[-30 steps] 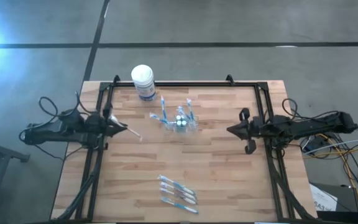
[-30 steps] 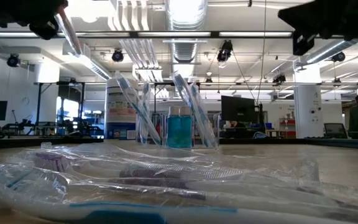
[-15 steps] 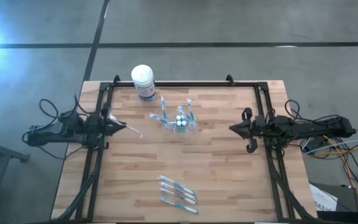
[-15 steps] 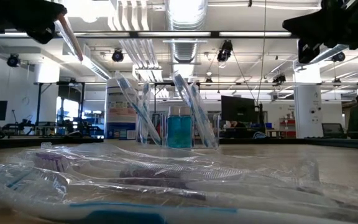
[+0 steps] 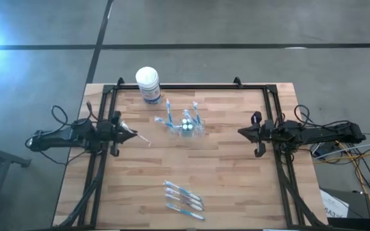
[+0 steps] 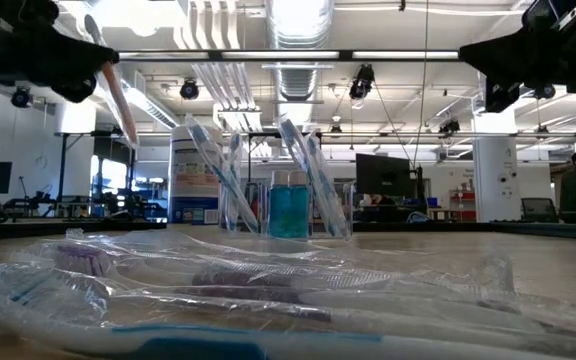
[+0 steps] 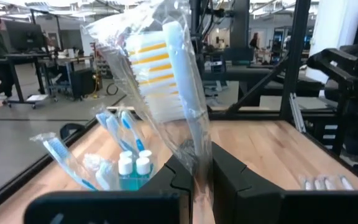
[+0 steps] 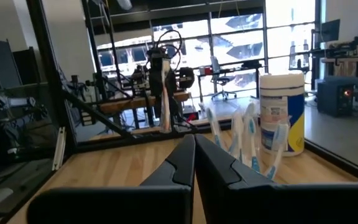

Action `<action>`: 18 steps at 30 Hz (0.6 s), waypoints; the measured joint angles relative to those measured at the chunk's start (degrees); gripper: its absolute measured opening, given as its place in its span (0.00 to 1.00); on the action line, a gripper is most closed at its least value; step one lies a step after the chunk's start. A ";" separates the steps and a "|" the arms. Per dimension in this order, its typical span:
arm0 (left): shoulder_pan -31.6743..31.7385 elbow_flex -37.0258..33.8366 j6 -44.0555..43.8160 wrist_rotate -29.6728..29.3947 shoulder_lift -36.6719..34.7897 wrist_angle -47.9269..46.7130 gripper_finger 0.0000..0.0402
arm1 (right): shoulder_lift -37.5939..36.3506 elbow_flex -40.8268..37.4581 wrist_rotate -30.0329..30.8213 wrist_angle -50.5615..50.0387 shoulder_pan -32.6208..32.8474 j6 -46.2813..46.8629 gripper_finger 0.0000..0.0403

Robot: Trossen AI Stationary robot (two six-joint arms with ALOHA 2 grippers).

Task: Pick & Place toothbrushing station
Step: Put the orange toothbrush in the organizer bin

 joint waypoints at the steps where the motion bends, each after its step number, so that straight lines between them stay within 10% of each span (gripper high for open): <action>1: 0.00 -0.39 0.03 -0.02 0.00 0.10 0.06 | -0.09 -0.42 -0.01 0.00 -0.04 0.00 0.02; 18: 0.00 -2.62 -0.04 0.00 0.00 3.34 0.06 | -0.03 -1.63 4.30 0.10 -0.20 -2.61 0.02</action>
